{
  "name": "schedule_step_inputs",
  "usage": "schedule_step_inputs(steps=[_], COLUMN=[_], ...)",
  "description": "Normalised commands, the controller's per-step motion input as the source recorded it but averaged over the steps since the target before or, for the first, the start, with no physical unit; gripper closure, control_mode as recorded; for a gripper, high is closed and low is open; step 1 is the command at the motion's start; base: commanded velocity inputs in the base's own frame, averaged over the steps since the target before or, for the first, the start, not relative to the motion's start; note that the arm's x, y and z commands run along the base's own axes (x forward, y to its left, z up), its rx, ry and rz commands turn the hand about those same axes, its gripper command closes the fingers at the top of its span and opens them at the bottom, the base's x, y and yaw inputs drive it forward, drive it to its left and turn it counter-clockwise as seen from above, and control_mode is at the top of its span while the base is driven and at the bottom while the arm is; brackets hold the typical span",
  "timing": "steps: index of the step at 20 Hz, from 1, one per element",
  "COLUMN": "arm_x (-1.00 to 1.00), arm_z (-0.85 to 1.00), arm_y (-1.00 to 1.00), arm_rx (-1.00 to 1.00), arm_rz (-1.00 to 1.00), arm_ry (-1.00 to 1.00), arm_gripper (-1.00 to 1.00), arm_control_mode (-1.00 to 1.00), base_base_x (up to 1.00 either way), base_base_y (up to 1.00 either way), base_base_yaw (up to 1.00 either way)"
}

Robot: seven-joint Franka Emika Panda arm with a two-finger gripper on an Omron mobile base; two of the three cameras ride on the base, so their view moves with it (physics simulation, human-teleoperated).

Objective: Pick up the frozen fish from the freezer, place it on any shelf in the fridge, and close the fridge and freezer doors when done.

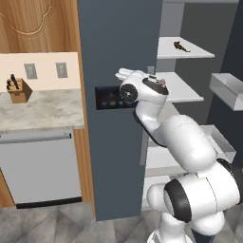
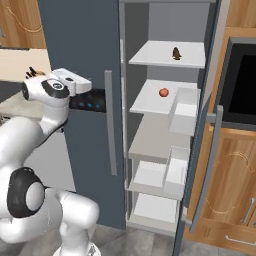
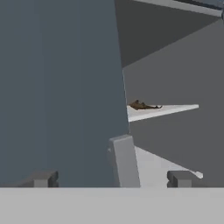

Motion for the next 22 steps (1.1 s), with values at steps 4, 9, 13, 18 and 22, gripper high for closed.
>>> schedule_step_inputs(steps=[4, 9, 13, 18, 22], arm_x=[-1.00, -1.00, -1.00, -1.00, -1.00], arm_z=[-0.26, 0.19, 0.51, 0.44, 0.35], arm_y=[-0.50, -0.97, -1.00, -1.00, -1.00], arm_rx=[-0.07, 0.04, 0.10, 0.11, 0.13], arm_rz=[0.00, 0.00, 0.00, 0.00, 0.00], arm_ry=[0.02, -0.02, 0.00, 0.00, 0.05], arm_gripper=[-1.00, -1.00, -1.00, -1.00, -1.00], arm_control_mode=[-1.00, -1.00, -1.00, -1.00, -1.00], base_base_x=[0.00, 0.00, 0.00, 0.00, 0.00], base_base_y=[0.00, 0.00, 0.00, 0.00, 0.00], base_base_yaw=[0.00, 0.00, 0.00, 0.00, 0.00])
